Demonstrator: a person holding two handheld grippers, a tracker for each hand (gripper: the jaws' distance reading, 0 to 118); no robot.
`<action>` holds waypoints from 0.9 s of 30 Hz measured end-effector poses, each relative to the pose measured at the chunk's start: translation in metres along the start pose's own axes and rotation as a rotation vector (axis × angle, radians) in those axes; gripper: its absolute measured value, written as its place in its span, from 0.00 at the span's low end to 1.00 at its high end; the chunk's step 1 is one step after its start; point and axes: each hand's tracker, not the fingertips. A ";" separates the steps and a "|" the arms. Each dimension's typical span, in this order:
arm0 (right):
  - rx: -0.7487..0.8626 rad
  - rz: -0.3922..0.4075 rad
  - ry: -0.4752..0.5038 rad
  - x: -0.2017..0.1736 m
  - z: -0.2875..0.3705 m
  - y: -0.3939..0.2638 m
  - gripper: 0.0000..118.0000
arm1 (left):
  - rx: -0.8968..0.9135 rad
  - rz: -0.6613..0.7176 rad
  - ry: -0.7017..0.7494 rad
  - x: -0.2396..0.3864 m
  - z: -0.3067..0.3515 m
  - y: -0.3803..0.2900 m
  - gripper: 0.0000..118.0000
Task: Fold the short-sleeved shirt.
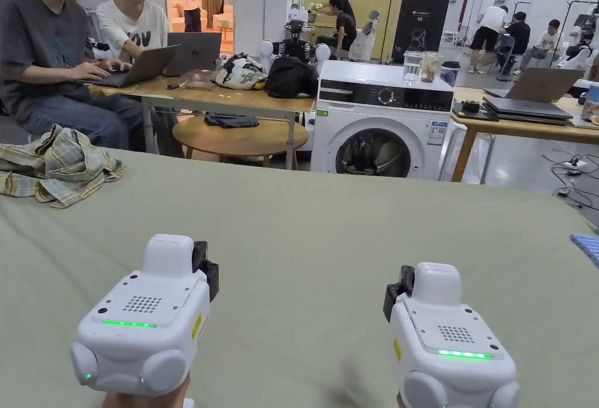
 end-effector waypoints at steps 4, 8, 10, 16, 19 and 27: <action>0.002 -0.001 -0.002 0.000 0.000 0.001 0.00 | -0.004 -0.011 0.012 -0.001 0.000 0.001 0.00; 0.009 0.006 -0.013 0.002 -0.001 0.004 0.02 | -0.015 -0.008 0.024 -0.002 -0.001 0.004 0.10; 0.011 0.006 -0.016 0.004 -0.001 0.006 0.15 | -0.025 0.009 0.028 -0.006 -0.003 0.004 0.25; 0.021 0.010 -0.049 0.007 -0.003 0.005 0.68 | -0.046 0.047 0.012 -0.011 -0.006 0.002 0.61; 0.021 -0.012 -0.041 0.012 -0.004 0.006 0.68 | -0.019 0.019 0.002 -0.009 -0.003 0.003 0.63; 0.016 -0.035 -0.031 0.019 -0.006 0.008 0.69 | 0.031 0.032 -0.039 -0.009 -0.003 0.004 0.64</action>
